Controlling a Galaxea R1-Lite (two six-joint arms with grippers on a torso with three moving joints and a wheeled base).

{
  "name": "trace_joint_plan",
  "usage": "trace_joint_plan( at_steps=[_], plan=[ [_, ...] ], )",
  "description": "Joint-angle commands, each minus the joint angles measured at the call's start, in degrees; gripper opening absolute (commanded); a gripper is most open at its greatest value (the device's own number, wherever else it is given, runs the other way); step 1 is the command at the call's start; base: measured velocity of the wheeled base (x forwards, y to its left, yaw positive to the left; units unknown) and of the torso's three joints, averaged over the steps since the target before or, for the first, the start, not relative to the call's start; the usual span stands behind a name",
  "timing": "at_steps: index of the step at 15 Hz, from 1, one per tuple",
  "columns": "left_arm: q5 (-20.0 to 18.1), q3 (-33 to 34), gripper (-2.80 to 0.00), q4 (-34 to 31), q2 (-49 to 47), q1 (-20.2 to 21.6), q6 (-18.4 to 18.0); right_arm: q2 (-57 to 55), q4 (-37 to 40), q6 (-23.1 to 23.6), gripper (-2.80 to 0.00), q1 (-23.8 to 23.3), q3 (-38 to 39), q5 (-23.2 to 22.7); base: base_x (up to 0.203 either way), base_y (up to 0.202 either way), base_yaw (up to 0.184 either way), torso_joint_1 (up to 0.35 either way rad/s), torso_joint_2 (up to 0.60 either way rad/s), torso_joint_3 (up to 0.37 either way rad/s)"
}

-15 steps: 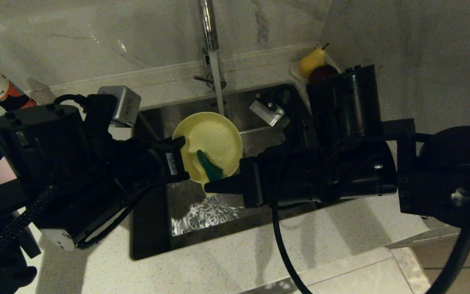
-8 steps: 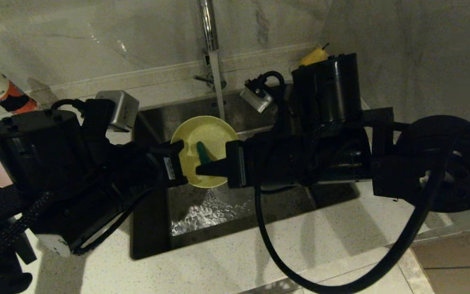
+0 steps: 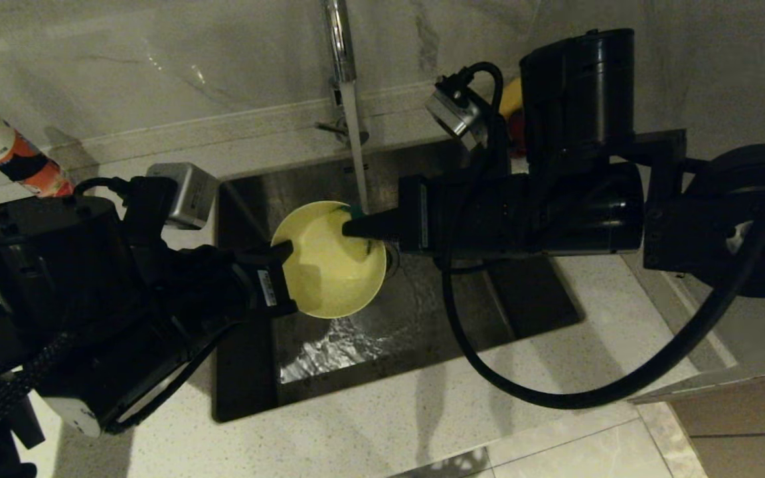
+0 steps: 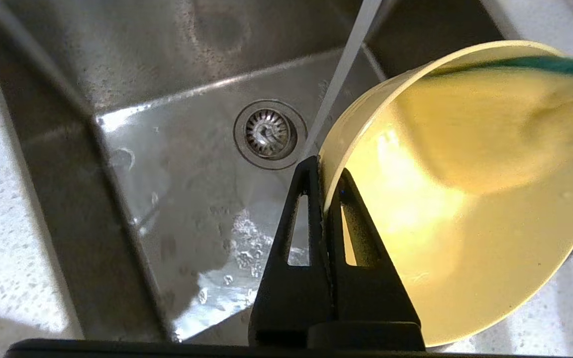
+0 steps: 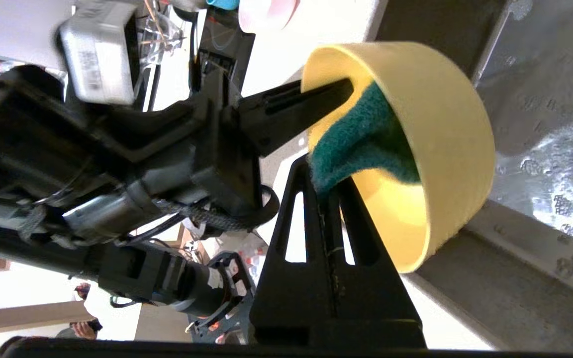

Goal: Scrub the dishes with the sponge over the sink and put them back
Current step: Wipe the bowl, then rinse the bowl

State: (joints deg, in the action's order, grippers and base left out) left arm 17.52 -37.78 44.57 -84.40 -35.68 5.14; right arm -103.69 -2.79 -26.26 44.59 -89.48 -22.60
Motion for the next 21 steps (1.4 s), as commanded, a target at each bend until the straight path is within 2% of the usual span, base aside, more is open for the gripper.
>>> trace_joint_plan(
  at_steps=[1, 5, 8, 11, 13, 15, 17, 21],
  plan=[
    [0.06, -0.24, -2.80, 0.26, -0.07, 1.27, 0.04, 2.43, 0.27, -0.14, -2.80, 0.17, 2.12, -0.16, 0.000, 0.000, 0.000, 0.000, 0.00, 0.000],
    [0.15, -1.13, -2.80, 0.24, 0.16, 2.46, 0.04, 5.83, 0.25, -0.19, -2.80, 0.67, 7.98, -0.16, 0.000, 0.000, 0.000, 0.000, 0.00, 0.000],
    [0.07, -1.78, -2.80, -0.31, -0.90, 5.43, 0.47, 9.29, -0.01, -0.20, -2.80, 0.79, 11.48, -0.16, 0.000, 0.000, 0.000, 0.000, 0.00, 0.000],
    [0.13, -3.58, -2.80, -0.81, -5.43, 8.97, 4.55, 12.91, -0.14, -0.37, -2.80, 0.82, 12.86, -0.16, 0.000, 0.000, 0.000, 0.000, 0.00, 0.000],
    [0.02, -6.05, -2.80, -2.88, -7.22, 9.82, 7.41, 15.15, 0.17, -0.46, -2.80, 0.41, 12.94, -0.16, 0.000, 0.000, 0.000, 0.000, 0.00, 0.000],
    [-0.17, -9.70, -2.80, -8.17, -8.56, 9.84, 9.74, 17.47, 0.44, -0.46, -2.80, -0.08, 13.71, -0.16, 0.000, 0.000, 0.000, 0.000, 0.00, 0.000],
    [-0.30, -15.89, -2.80, -16.68, -10.27, 9.87, 14.13, 19.96, 0.13, -0.21, -2.80, -1.23, 17.48, -0.21, 0.000, 0.000, 0.000, 0.000, 0.00, 0.000],
    [-1.07, -33.44, -2.80, -35.05, -16.86, 9.87, 24.62, 25.43, -0.36, 0.28, -2.80, -3.51, 24.13, -0.77, 0.000, 0.000, 0.000, 0.000, 0.00, 0.000]
  ],
)
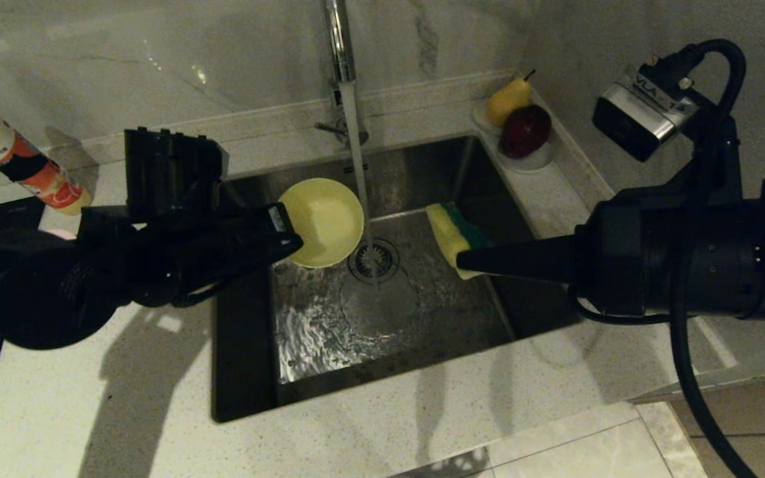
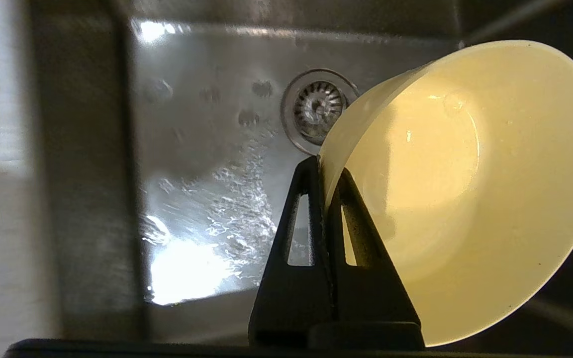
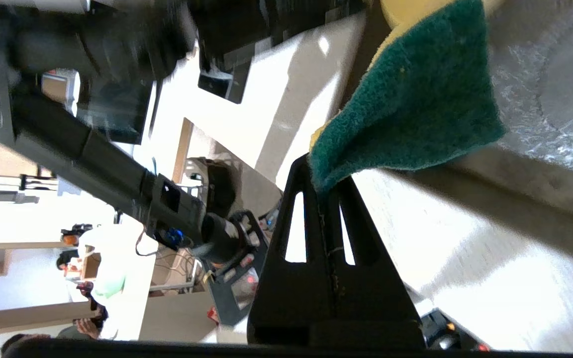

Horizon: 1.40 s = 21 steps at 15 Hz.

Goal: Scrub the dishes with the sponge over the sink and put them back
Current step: Rinse the bowl

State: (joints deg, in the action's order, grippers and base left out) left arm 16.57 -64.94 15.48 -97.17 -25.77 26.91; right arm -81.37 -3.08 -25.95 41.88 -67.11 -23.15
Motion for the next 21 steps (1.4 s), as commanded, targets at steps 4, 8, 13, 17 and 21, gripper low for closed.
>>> trace_joint_plan(
  at_steps=[4, 8, 13, 17, 21],
  plan=[
    [-4.51, -17.05, -2.80, -14.24, -11.19, -0.05, 10.42, 6.10, -0.08, 0.03, -2.80, -2.09, 5.91, -0.23, 0.000, 0.000, 0.000, 0.000, 0.00, 0.000],
    [-4.80, -19.59, -2.80, -13.81, -14.10, -0.07, 12.66, 6.67, -0.26, 0.06, -2.80, -3.47, 7.34, -0.32, 0.000, 0.000, 0.000, 0.000, 0.00, 0.000],
    [-4.74, -18.82, -2.80, -14.34, -13.30, -0.07, 13.61, 6.84, -1.75, 0.24, -2.80, -3.47, 7.43, -1.02, 0.000, 0.000, 0.000, 0.000, 0.00, 0.000],
    [-4.71, -18.20, -2.80, -14.42, -12.09, -0.07, 13.61, 7.63, -1.66, 0.20, -2.80, -3.47, 7.26, -1.02, 0.000, 0.000, 0.000, 0.000, 0.00, 0.000],
    [-4.71, -17.37, -2.80, -14.51, -11.14, -0.15, 13.61, 8.97, -1.60, 0.05, -2.80, -3.47, 6.68, -0.85, 0.000, 0.000, 0.000, 0.000, 0.00, 0.000]
  ],
)
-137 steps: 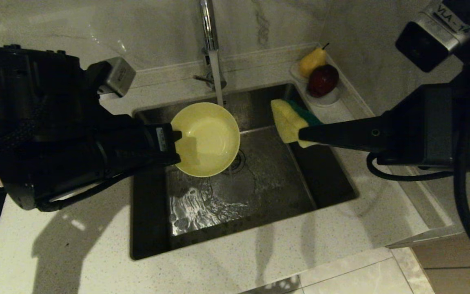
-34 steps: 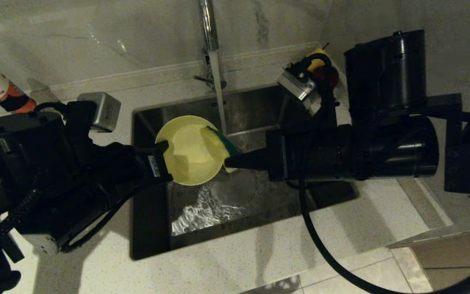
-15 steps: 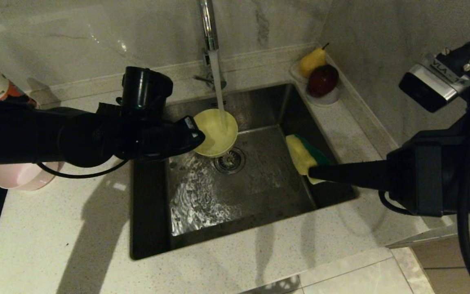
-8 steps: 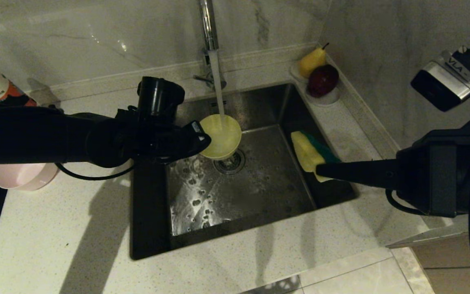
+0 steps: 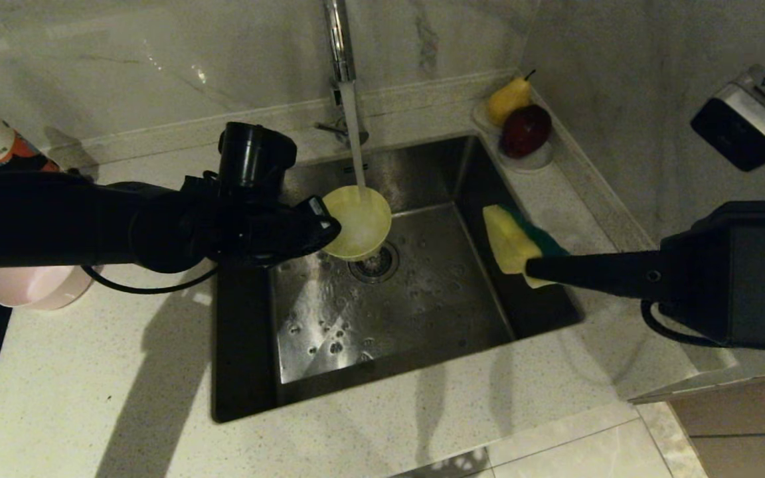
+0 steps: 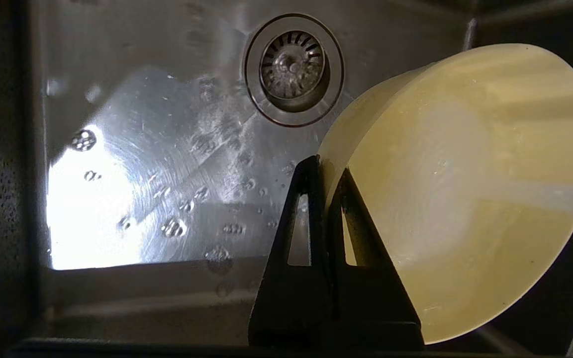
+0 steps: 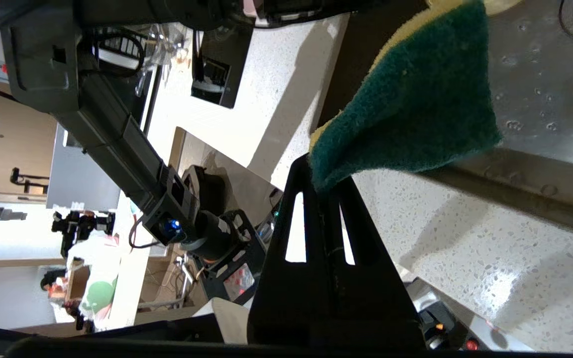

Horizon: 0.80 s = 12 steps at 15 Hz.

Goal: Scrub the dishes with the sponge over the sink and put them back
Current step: Rinse the bowl

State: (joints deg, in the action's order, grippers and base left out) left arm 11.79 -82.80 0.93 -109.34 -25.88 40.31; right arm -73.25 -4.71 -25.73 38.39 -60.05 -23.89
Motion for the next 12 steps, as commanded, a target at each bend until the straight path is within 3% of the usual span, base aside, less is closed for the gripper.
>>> trace_joint_plan(
  at_steps=[1, 8, 12],
  plan=[
    [0.08, 0.88, -2.80, 0.04, 1.48, -0.05, 0.13, 1.38, 0.05, -0.20, -2.80, 0.02, -0.50, -0.10, 0.000, 0.000, 0.000, 0.000, 0.00, 0.000],
    [0.95, 3.39, -2.80, 1.01, 2.96, -0.31, -1.33, 2.06, 0.14, -0.46, -2.80, -0.86, 0.38, -0.01, 0.000, 0.000, 0.000, 0.000, 0.00, 0.000],
    [8.40, 6.76, -2.80, 7.15, 4.16, -0.22, -7.30, 2.26, 0.63, -0.55, -2.80, -0.86, 0.86, -0.10, 0.000, 0.000, 0.000, 0.000, 0.00, 0.000]
  ],
)
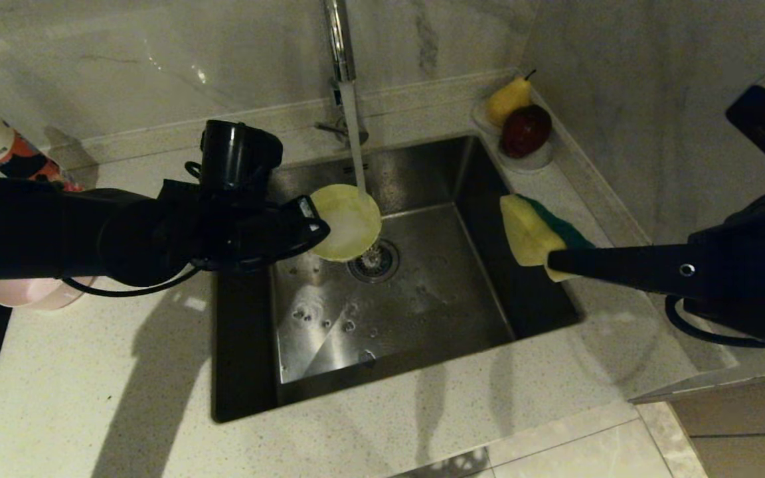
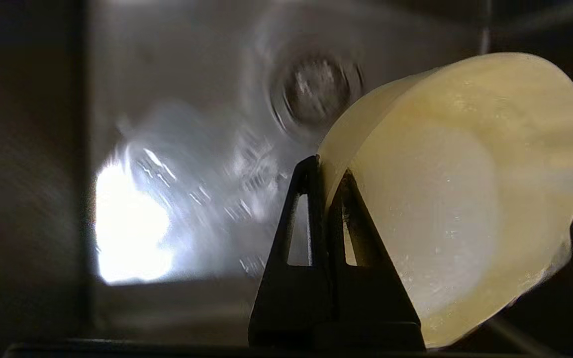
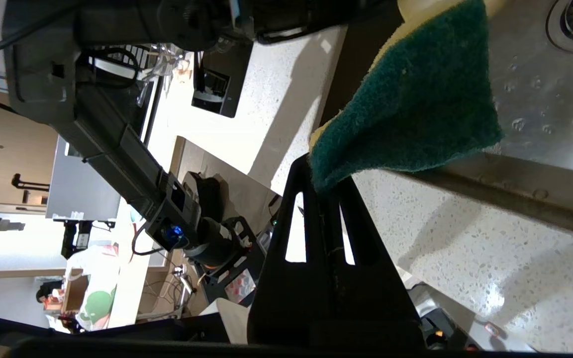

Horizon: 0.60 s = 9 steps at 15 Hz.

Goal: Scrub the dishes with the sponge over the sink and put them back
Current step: Rinse the bowl

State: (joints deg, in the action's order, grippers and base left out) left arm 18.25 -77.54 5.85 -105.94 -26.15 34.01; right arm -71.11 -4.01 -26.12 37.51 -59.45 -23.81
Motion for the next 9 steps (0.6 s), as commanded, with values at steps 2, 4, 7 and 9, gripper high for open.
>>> trace_joint_plan(
  at_steps=[2, 4, 7, 9],
  plan=[
    [4.89, 5.92, -2.80, 10.71, 1.48, 0.05, -5.61, 0.23, -0.37, -0.24, -2.80, 0.02, 1.61, -0.16, 0.000, 0.000, 0.000, 0.000, 0.00, 0.000],
    [5.80, 11.17, -2.80, 21.10, 3.22, 0.07, -11.99, 0.36, -0.56, -0.24, -2.80, 0.02, 2.62, -0.19, 0.000, 0.000, 0.000, 0.000, 0.00, 0.000],
    [7.09, 17.98, -2.80, 35.77, 6.06, 0.13, -22.75, 0.88, -0.07, -0.24, -2.80, 0.02, 3.00, -0.19, 0.000, 0.000, 0.000, 0.000, 0.00, 0.000],
    [7.36, 22.31, -2.80, 45.66, 8.56, 0.24, -30.19, 0.69, -0.47, -0.22, -2.80, 0.02, 3.84, -0.19, 0.000, 0.000, 0.000, 0.000, 0.00, 0.000]
  ],
)
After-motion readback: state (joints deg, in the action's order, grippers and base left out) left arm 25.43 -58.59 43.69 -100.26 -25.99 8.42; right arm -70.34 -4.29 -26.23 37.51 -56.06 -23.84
